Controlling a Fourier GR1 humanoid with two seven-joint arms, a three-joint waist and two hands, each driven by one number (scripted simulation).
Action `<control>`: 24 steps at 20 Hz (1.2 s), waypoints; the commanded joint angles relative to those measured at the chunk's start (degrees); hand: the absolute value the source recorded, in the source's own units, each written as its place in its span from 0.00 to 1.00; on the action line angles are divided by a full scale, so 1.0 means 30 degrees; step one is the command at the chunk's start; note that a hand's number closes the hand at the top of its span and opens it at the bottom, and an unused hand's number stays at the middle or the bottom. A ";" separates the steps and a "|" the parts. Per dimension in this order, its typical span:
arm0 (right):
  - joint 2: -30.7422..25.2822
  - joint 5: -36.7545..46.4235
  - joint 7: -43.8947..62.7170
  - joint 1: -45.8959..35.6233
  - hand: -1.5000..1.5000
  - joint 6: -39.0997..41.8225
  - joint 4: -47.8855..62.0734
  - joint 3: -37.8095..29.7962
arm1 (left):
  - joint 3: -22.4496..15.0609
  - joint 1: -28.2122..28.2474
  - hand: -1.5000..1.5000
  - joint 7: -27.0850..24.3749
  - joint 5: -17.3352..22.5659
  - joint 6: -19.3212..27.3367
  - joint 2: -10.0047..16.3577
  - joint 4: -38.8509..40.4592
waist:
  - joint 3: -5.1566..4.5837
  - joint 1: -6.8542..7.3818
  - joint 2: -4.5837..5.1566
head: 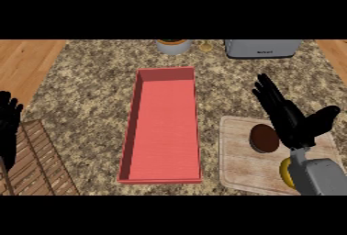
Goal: Pick the cupcake from the cutting board and place it in the cardboard box
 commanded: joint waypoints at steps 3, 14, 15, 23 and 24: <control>-0.2353 -0.2491 -0.1552 -0.0873 0.00 0.5423 0.0157 -0.1230 | -0.0184 -0.1571 0.50 0.3607 0.0626 -0.1375 0.0796 -0.1696 | -0.1014 -0.0055 0.1263; -0.5917 -0.0430 -1.4679 0.0106 0.00 1.0445 0.2941 -0.5898 | -0.1317 -0.0366 0.50 0.4521 0.2324 -0.3640 -0.0441 -0.2460 | -0.0989 -0.0305 0.1333; -0.5739 0.1159 -1.5362 -0.0522 0.00 1.0062 0.3410 -0.5259 | -0.1376 -0.0493 0.50 0.4763 0.2301 -0.3430 -0.0762 -0.2547 | -0.1014 -0.0108 0.1347; -1.1034 0.8822 -1.3260 -0.0121 0.00 0.8586 -0.0127 -0.2632 | -0.0975 -0.0486 0.50 0.5004 0.2241 -0.3704 -0.0379 -0.2487 | -0.1093 -0.0334 0.1200; -1.1599 0.9104 -1.2342 -0.0800 0.00 0.8914 -0.0216 -0.2456 | -0.1368 -0.0855 0.50 0.5267 0.2031 -0.3206 -0.0936 -0.2666 | -0.1093 -0.0259 0.1240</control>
